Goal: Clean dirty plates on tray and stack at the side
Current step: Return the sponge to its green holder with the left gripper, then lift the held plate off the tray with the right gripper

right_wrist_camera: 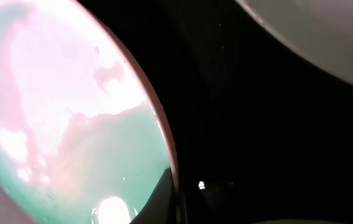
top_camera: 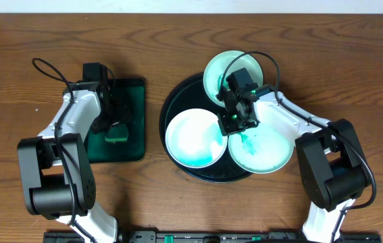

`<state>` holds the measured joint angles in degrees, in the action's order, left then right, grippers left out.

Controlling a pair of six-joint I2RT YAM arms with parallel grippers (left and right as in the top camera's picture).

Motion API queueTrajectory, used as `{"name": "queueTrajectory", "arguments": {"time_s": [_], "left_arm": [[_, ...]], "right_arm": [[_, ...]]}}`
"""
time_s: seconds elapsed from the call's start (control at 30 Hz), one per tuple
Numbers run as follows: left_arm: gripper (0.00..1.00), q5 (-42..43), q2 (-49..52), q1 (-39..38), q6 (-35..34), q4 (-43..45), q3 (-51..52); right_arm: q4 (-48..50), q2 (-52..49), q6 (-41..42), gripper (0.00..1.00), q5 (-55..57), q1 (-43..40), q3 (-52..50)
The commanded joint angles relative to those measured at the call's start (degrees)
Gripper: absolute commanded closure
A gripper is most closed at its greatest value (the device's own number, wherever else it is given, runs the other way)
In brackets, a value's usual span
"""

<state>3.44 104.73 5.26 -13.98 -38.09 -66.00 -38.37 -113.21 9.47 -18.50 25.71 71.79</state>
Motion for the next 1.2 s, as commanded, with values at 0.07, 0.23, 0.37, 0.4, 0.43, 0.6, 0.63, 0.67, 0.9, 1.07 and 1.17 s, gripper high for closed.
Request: {"name": "queueTrajectory", "arguments": {"time_s": [0.07,0.23,0.37,0.4,0.43,0.6,0.63,0.67,0.9,1.07,1.17], "left_arm": [[0.22,0.5,-0.4,0.2,0.1,-0.1,-0.3],[0.21,0.4,-0.4,0.1,0.1,0.0,-0.3],[0.21,0.5,-0.4,0.1,0.1,-0.1,-0.3],[0.21,0.5,-0.4,0.1,0.1,-0.3,-0.3],[0.21,0.5,-0.4,0.1,0.1,-0.4,-0.3],[0.21,0.5,-0.4,0.1,0.1,-0.5,-0.3],[0.21,0.5,-0.4,0.1,0.1,-0.5,-0.3],[0.21,0.4,-0.4,0.1,0.1,-0.5,-0.3],[0.21,0.5,-0.4,0.1,-0.3,-0.5,-0.3],[0.21,0.5,-0.4,0.1,-0.3,-0.5,-0.3],[0.21,0.6,-0.4,0.1,-0.3,-0.5,-0.3]], "right_arm": [[-0.1,6.3,-3.4,0.99,-2.5,0.3,1.7],[-0.2,12.5,-4.4,0.99,-1.8,0.3,1.7],[-1.3,17.2,-5.2,0.99,3.0,0.3,1.7],[-1.6,18.1,-6.1,0.99,4.4,0.3,1.7],[-1.9,19.1,-6.9,0.99,6.2,0.3,1.7],[-3.3,23.4,-9.2,0.99,18.5,2.2,1.7],[-3.7,24.0,-9.9,0.99,20.8,2.9,1.7],[-4.0,24.5,-10.5,0.99,23.1,3.7,1.7],[-4.7,25.1,-13.4,0.99,36.8,11.0,1.7],[-4.7,25.1,-13.9,0.99,44.2,16.0,1.7],[-4.7,25.1,-13.6,0.99,47.3,17.2,1.7]]}}
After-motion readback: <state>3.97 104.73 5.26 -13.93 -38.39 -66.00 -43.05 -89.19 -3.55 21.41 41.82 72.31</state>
